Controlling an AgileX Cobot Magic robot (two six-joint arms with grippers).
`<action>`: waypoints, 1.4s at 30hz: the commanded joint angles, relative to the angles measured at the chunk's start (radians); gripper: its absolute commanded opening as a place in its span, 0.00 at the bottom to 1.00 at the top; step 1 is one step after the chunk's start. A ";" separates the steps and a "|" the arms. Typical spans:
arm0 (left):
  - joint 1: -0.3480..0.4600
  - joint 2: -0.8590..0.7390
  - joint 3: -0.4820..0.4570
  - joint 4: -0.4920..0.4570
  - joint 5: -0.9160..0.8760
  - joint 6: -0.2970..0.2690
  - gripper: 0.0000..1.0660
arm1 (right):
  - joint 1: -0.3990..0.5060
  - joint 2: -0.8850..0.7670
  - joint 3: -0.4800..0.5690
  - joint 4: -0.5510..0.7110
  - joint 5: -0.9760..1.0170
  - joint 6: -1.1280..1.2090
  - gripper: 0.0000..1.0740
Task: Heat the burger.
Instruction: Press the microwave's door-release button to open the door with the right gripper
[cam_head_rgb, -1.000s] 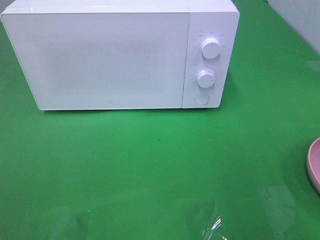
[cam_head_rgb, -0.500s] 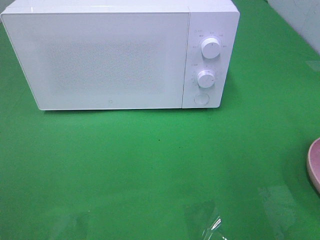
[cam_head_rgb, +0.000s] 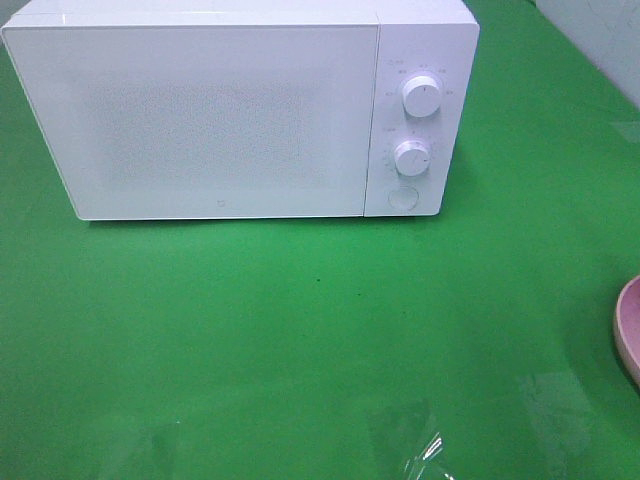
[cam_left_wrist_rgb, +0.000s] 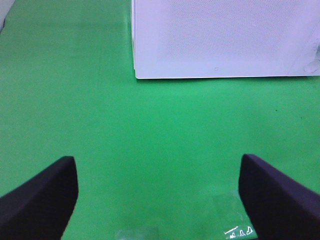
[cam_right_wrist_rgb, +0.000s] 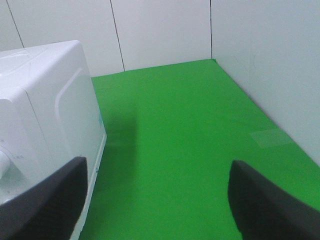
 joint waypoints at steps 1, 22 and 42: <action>0.002 -0.004 0.003 0.001 0.000 0.001 0.75 | 0.017 0.030 0.002 0.010 -0.049 -0.036 0.68; 0.002 -0.004 0.003 0.001 0.000 0.001 0.75 | 0.586 0.383 0.002 0.605 -0.478 -0.429 0.68; 0.002 -0.004 0.003 0.001 0.000 0.002 0.75 | 0.886 0.644 -0.142 0.864 -0.636 -0.449 0.68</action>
